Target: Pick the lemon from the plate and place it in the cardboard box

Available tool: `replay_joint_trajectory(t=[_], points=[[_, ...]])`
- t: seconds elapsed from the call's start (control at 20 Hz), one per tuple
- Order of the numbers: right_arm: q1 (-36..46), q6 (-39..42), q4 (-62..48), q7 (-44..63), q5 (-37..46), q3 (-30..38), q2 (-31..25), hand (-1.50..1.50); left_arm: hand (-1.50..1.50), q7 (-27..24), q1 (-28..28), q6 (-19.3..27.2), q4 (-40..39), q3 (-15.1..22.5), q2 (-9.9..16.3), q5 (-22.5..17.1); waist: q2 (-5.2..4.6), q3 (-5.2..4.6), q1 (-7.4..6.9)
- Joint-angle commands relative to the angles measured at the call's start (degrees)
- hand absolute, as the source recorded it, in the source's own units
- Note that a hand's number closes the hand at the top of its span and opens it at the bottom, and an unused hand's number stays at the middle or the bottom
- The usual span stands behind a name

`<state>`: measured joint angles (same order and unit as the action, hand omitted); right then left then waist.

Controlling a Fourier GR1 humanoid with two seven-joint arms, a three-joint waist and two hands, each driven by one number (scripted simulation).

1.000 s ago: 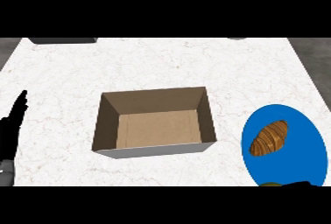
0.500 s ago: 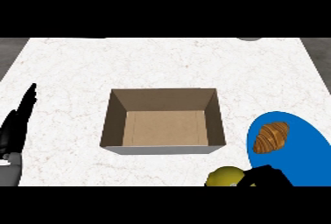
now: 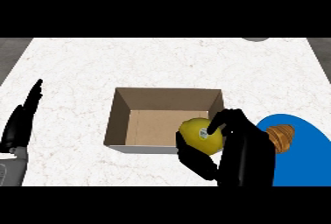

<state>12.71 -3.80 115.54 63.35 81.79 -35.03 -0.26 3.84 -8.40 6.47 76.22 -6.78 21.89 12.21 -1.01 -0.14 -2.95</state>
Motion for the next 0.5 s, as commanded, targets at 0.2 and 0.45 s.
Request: replay_joint_trajectory(t=[0.2, 0.45], points=[[21.8, -7.3, -26.3, 8.4, -12.5, 10.8, 0.2, 1.50, 0.00, -0.5, -1.8, -0.2, -1.8, -0.5, 0.0, 0.0, 0.03, 0.09, -0.19], [23.3, -16.1, -36.3, 9.5, -16.6, 15.0, 0.2, -1.50, 0.00, -0.8, -0.6, -0.7, -0.5, -0.4, 0.0, -0.1, -0.02, 0.17, -0.82]])
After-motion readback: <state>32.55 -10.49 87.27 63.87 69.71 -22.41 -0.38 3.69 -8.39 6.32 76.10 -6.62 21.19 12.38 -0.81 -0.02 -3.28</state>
